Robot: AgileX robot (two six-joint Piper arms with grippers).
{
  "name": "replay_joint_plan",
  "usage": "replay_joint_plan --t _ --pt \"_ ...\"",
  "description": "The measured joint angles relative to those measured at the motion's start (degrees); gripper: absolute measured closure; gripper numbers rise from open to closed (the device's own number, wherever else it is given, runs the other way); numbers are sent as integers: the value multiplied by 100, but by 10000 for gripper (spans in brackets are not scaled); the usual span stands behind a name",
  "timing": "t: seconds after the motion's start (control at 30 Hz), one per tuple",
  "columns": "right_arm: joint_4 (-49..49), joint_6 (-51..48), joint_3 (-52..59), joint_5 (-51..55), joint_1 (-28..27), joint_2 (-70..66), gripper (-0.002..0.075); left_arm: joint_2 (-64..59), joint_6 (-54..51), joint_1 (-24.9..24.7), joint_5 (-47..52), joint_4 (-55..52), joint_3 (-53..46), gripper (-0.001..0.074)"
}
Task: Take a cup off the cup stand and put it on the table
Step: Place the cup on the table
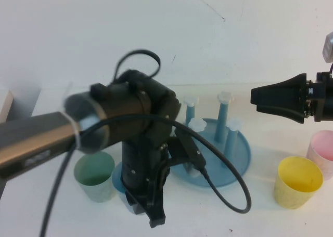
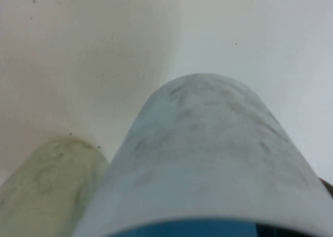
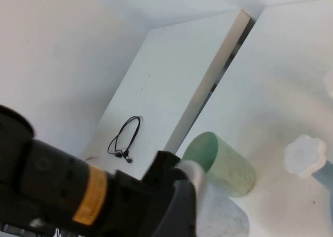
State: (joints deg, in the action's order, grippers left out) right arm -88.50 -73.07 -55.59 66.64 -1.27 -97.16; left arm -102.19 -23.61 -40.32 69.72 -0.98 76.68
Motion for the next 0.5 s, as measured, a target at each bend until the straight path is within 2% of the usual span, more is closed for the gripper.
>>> replay_joint_plan --t 0.23,0.5 --pt "0 0 8 0 0 0 37 -632 9 0 -64 -145 0 710" --pt "31 -9 8 0 0 0 37 -819 9 0 -286 -290 4 707"
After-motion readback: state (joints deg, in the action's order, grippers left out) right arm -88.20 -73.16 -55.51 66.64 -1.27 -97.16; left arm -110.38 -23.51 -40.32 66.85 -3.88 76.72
